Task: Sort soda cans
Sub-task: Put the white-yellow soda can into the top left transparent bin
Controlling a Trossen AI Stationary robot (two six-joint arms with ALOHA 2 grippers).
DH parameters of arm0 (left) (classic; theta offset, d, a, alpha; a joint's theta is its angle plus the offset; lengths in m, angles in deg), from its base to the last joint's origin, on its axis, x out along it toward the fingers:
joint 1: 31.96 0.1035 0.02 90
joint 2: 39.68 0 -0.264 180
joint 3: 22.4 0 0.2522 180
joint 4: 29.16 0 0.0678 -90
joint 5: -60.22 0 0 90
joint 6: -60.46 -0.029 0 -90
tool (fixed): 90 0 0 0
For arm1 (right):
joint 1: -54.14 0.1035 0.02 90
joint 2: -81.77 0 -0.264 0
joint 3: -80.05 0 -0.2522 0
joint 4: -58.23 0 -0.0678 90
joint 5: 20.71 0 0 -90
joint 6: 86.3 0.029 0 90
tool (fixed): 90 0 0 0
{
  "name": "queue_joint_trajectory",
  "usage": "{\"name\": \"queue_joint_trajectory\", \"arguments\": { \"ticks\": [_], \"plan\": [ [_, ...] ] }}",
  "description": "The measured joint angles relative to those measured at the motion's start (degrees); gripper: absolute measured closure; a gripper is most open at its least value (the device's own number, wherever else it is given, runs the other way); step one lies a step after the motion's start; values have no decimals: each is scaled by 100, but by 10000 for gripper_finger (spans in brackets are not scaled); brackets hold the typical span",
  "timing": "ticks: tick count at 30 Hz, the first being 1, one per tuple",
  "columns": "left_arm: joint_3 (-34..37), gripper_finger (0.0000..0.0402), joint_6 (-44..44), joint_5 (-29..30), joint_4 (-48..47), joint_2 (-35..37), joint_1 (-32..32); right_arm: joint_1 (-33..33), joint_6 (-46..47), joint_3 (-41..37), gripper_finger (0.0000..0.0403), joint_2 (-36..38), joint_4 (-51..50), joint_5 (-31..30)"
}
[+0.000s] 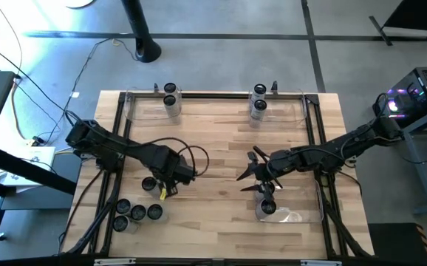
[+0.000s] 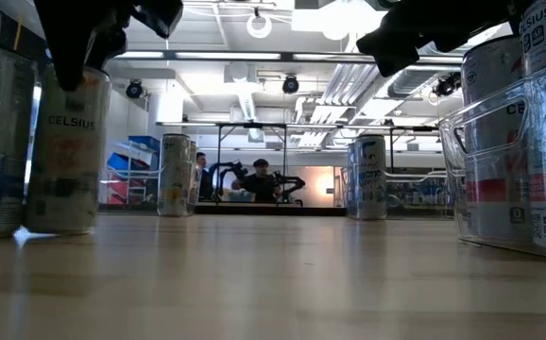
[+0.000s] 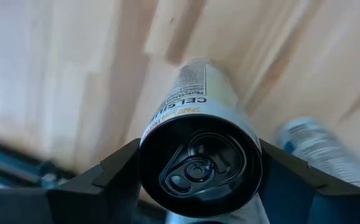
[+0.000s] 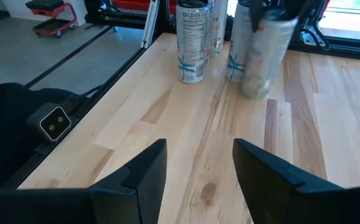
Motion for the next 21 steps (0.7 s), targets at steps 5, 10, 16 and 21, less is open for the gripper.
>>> {"name": "queue_joint_trajectory", "arguments": {
  "ticks": [5, 10, 16, 21],
  "plan": [
    [-523, 157, -268, 485, -501, 95, 304, 0, 8, 2, 224, 0, 22, -2],
    [-1150, 157, -810, 754, -443, 237, 700, 2, 65, 4, 224, 0, 24, -4],
    [-1520, 157, -2162, 1389, -401, 423, 1202, 0, 103, 4, 224, 0, 24, -6],
    [-1516, 157, -3428, 1780, -462, 473, 1708, 0, 112, 4, 224, 0, 20, -6]
  ]
}}
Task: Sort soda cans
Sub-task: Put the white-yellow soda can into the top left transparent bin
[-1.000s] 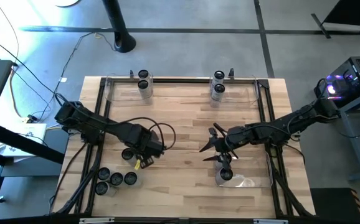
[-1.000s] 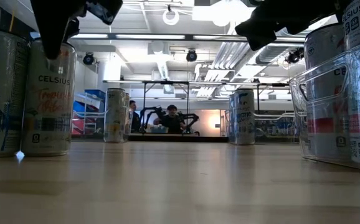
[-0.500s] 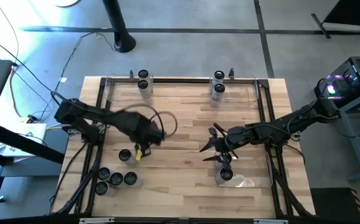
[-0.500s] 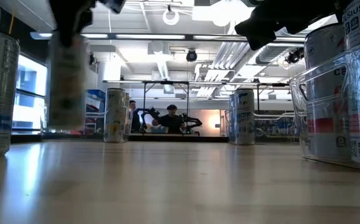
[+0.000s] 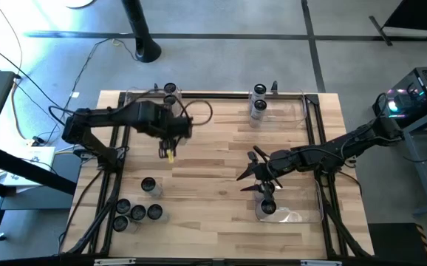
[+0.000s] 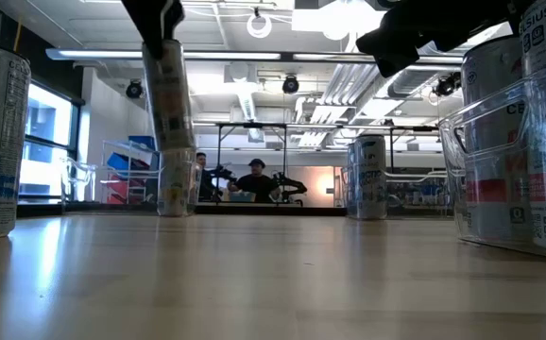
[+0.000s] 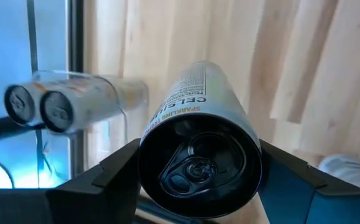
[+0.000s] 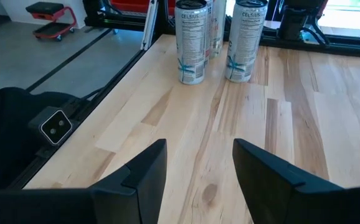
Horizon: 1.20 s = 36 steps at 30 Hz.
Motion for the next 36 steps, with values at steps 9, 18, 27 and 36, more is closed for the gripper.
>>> {"name": "queue_joint_trajectory", "arguments": {
  "ticks": [9, 18, 27, 36],
  "plan": [
    [2, 157, -955, -159, -1, 229, 1056, 0, 15, 0, 224, 0, -7, 0],
    [0, 157, -1747, 29, -6, 1072, 1856, 0, 32, 0, 224, 0, -21, 2],
    [162, 157, -2397, 50, 14, 1342, 2770, 2, 54, 0, 224, 0, -14, -162],
    [651, 157, -3601, 207, 14, 990, 3773, -10, 47, 0, 224, 0, 4, -173]
  ]
}}
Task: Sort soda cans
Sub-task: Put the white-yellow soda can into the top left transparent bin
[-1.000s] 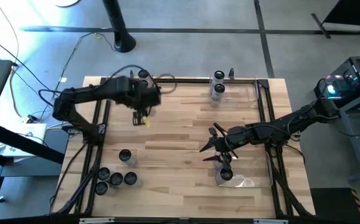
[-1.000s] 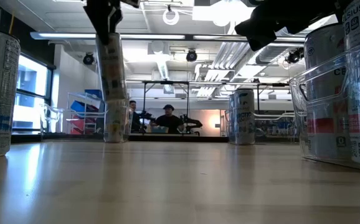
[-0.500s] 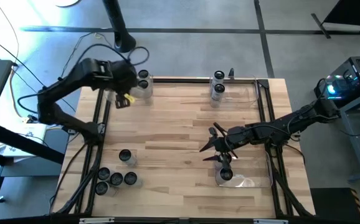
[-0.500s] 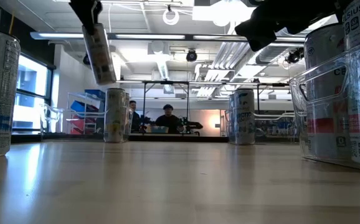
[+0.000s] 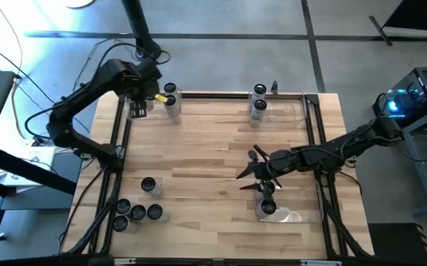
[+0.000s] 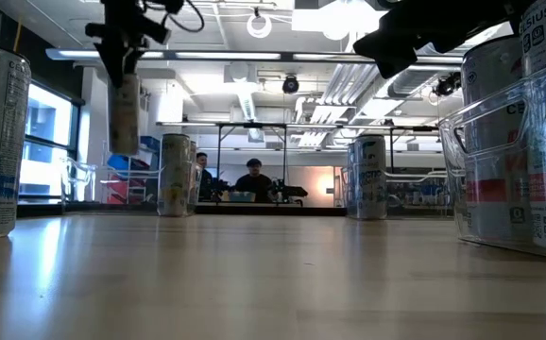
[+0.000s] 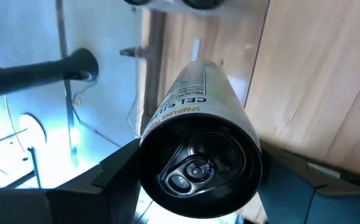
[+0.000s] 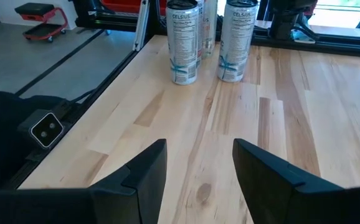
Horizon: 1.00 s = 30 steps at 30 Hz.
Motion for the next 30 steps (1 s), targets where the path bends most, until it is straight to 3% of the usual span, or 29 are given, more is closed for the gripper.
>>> {"name": "queue_joint_trajectory", "arguments": {
  "ticks": [13, 21, 30],
  "plan": [
    [75, 155, -1238, -70, 893, -1289, 994, -5, -14, 0, 224, 0, 48, -213],
    [77, 147, -1585, -391, 1299, -1867, 1238, -5, 45, -2, 224, 0, 49, -418],
    [77, 146, -1637, -921, 1829, -2059, 1346, -5, 336, -2, 224, 0, 47, -452]
  ]
}}
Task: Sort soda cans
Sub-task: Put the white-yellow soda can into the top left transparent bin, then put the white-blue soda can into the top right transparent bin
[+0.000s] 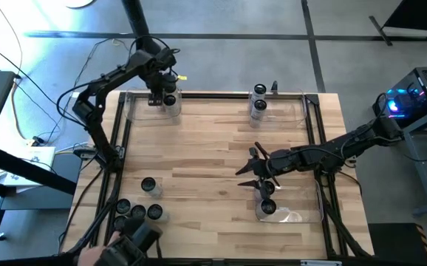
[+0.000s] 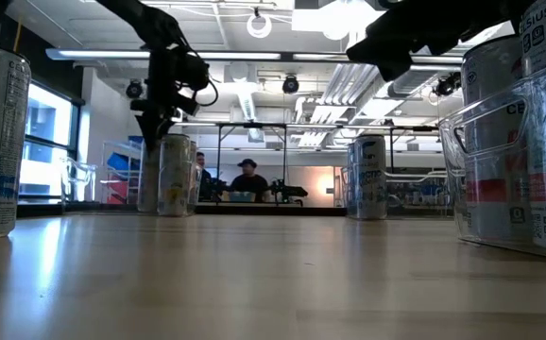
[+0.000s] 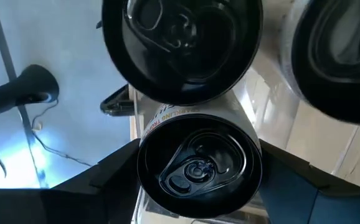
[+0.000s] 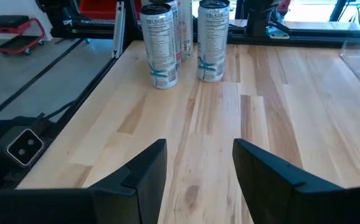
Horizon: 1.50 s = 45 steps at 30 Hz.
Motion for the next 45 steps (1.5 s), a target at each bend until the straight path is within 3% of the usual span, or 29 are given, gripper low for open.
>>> {"name": "queue_joint_trajectory", "arguments": {
  "ticks": [16, 26, 33, 45],
  "plan": [
    [0, 142, 17, -292, 258, -5, 152, 0, 103, 0, 224, 0, -1, 1],
    [-9, 98, 210, -332, 293, 6, 152, 0, 121, -2, 224, 0, -1, 3],
    [-12, 92, 318, -37, 187, 6, 138, 0, 106, -1, 224, 0, -1, 4],
    [-748, 92, 858, 57, -608, 203, 136, 0, 103, -2, 224, 0, -3, 5]
  ]
}}
